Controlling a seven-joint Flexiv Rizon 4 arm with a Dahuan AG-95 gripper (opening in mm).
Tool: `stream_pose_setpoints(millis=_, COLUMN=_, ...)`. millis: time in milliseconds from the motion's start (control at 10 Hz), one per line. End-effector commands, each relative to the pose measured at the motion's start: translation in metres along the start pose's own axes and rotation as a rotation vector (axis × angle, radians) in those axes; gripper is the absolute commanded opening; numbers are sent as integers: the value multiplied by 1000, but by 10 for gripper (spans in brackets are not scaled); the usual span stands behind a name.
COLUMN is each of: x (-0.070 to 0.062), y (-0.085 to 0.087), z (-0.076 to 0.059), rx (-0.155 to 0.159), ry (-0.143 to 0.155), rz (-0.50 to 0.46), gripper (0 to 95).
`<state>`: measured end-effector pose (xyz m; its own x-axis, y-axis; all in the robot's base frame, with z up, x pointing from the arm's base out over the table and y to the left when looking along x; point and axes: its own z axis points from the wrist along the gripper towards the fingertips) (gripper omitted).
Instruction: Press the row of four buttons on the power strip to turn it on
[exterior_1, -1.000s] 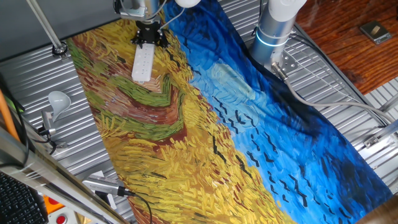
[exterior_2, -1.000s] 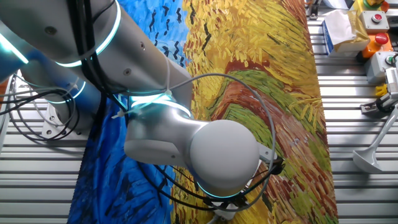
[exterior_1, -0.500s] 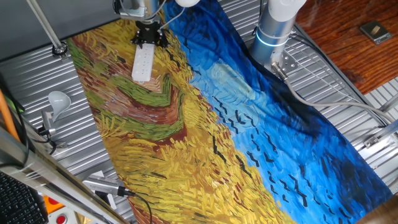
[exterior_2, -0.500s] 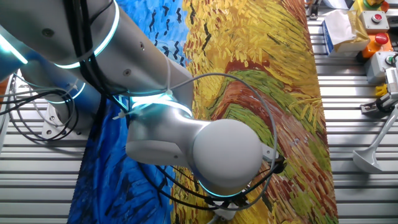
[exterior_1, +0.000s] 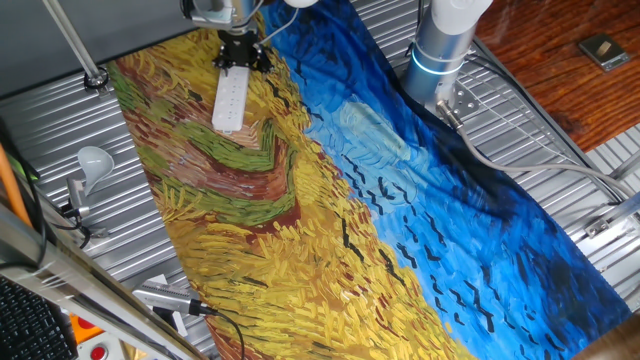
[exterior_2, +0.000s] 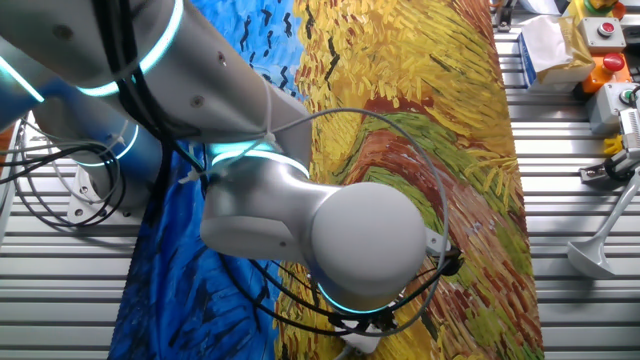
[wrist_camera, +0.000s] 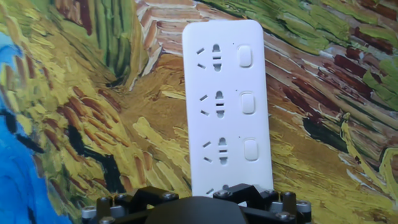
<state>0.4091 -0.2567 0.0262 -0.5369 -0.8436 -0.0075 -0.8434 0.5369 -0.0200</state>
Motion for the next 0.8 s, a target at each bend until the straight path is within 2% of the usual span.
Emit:
stream_pose_setpoints(millis=100, x=0, y=-1, z=2, rx=4, ry=0, rz=-1, gripper=950)
stream_pose_setpoints(millis=800, x=1, y=-1, z=9, rx=4, ry=-4, rz=8, gripper=950)
